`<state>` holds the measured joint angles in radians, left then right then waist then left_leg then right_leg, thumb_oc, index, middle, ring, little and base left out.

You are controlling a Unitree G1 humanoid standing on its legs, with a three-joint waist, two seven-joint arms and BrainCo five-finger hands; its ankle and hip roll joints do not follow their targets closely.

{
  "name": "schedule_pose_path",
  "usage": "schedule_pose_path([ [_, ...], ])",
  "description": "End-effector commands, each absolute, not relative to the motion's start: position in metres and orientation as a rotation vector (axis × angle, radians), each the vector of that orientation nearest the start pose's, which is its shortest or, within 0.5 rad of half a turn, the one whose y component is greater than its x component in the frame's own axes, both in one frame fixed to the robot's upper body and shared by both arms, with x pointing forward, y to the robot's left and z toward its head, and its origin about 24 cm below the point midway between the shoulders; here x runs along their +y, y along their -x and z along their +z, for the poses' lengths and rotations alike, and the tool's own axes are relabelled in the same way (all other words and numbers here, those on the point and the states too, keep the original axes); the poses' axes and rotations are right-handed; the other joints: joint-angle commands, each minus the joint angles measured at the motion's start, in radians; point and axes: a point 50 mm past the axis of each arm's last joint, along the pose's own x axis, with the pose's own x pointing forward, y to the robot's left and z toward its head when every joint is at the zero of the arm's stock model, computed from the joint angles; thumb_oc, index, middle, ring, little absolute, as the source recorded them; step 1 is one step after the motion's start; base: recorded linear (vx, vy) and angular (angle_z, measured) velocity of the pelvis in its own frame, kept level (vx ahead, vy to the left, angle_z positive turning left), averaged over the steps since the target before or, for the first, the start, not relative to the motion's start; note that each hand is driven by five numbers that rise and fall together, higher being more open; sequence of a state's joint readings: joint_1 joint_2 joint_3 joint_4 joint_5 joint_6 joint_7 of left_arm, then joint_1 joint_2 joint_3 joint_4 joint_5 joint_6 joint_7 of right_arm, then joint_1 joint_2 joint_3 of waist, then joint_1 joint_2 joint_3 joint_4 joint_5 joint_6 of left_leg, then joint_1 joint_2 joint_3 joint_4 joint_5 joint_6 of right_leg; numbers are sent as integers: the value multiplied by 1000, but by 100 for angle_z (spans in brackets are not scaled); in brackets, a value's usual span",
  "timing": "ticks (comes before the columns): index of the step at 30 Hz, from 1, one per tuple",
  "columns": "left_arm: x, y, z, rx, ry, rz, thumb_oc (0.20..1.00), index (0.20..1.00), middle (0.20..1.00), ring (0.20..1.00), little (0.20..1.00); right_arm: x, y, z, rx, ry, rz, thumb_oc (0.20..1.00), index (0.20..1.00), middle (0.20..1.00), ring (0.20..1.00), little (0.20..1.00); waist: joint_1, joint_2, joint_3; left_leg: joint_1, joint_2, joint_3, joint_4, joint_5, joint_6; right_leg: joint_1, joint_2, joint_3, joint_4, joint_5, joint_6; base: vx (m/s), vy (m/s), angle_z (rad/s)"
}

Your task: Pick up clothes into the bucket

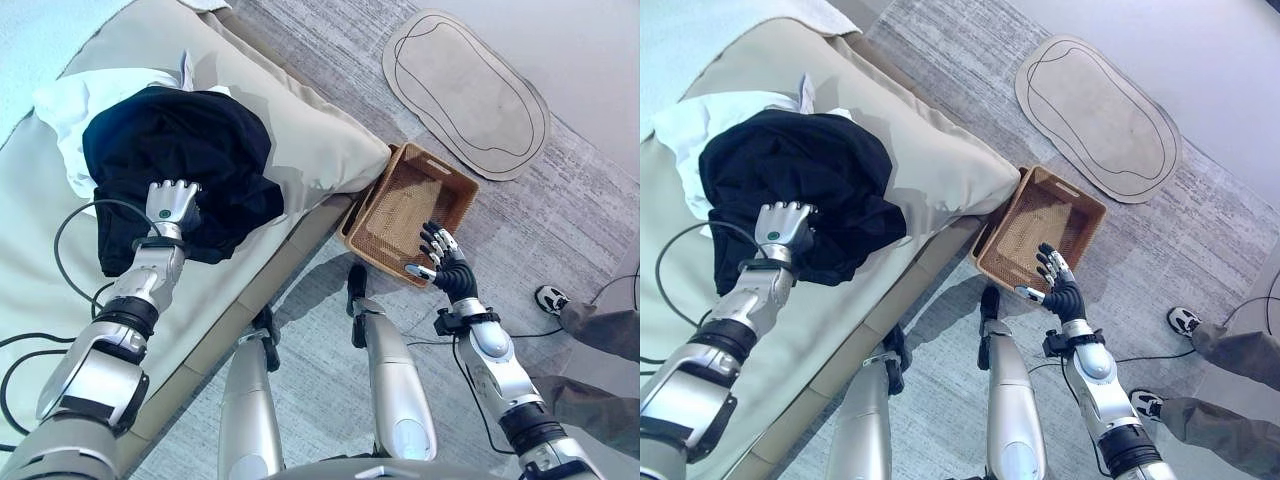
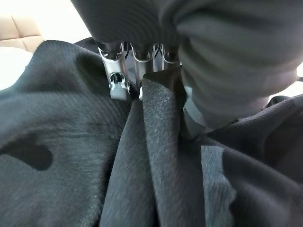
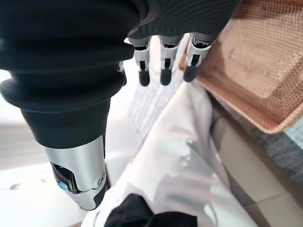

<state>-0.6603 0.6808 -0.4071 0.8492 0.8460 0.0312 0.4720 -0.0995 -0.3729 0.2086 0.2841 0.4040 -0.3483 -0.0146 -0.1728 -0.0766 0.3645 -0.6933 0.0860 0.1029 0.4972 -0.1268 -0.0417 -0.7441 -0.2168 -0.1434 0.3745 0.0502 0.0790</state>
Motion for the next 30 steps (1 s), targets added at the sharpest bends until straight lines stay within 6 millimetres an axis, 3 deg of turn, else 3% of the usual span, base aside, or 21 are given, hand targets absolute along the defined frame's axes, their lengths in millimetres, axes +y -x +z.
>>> schedule_pose_path([
  [1, 289, -339, 88, -60, -1661, 287, 200, 200, 200, 200, 200, -190, -258, 41, -144, 8, 122, 1000, 1000, 1000, 1000, 1000, 15, 20, -67, 19, 3, -47, -81, 41, 16, 71, -28, 51, -39, -24, 71, 0, 0, 0],
  [9, 271, -326, 91, -193, -1579, 261, 200, 200, 200, 200, 200, -191, -258, 36, -118, 18, 106, 1000, 1000, 1000, 1000, 1000, 50, 22, -80, 188, -6, -46, -214, 72, 9, 229, -44, 24, -141, 1, 82, 62, -3, 2],
  [18, 240, -301, 134, -511, -1392, 248, 200, 200, 200, 200, 200, -191, -259, 26, -66, 45, 99, 1000, 1000, 1000, 1000, 1000, 94, 24, -127, 410, -19, -52, -391, 113, -4, 465, -50, -33, -288, 31, 99, 89, -15, 10],
  [25, 214, -290, 167, -718, -1250, 184, 200, 200, 200, 200, 200, -181, -264, 29, -79, 273, 183, 1000, 1000, 1000, 1000, 1000, 111, 27, -172, 521, -29, -47, -484, 133, -4, 576, -37, -69, -357, 49, 107, 65, -12, 12],
  [26, 203, -287, 177, -779, -1167, 142, 200, 200, 200, 200, 200, -174, -269, 36, -113, 415, 252, 1000, 1000, 1000, 1000, 1000, 120, 29, -188, 549, -28, -43, -498, 133, -5, 603, -32, -75, -376, 52, 108, 69, -17, -1],
  [30, 176, -283, 201, -904, -980, 65, 200, 200, 200, 200, 200, -150, -280, 50, -191, 496, 342, 1000, 1000, 1000, 1000, 1000, 132, 34, -220, 604, -23, -40, -520, 133, -7, 662, -26, -88, -396, 46, 107, 84, -24, -3],
])
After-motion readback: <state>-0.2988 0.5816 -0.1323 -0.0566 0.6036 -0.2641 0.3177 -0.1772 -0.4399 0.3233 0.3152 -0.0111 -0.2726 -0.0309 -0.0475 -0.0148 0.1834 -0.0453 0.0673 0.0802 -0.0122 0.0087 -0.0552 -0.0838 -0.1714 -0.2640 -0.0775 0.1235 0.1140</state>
